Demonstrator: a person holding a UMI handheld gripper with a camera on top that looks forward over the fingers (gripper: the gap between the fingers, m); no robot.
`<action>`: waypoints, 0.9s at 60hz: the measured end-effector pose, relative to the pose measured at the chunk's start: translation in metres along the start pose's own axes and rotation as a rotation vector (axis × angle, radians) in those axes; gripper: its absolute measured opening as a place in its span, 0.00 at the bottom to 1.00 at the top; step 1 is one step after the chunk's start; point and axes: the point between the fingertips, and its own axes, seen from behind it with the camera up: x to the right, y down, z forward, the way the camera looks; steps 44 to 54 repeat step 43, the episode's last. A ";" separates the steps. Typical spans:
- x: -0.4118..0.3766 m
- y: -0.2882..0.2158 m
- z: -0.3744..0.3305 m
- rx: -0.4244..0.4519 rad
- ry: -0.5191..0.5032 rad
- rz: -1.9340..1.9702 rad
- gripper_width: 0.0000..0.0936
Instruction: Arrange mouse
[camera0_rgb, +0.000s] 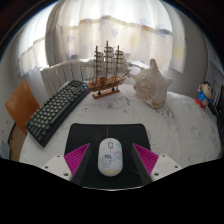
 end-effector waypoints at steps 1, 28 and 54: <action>0.002 -0.003 -0.007 -0.001 0.008 -0.001 0.92; 0.031 0.005 -0.227 -0.070 0.089 0.045 0.91; 0.039 0.012 -0.234 -0.062 0.105 0.039 0.91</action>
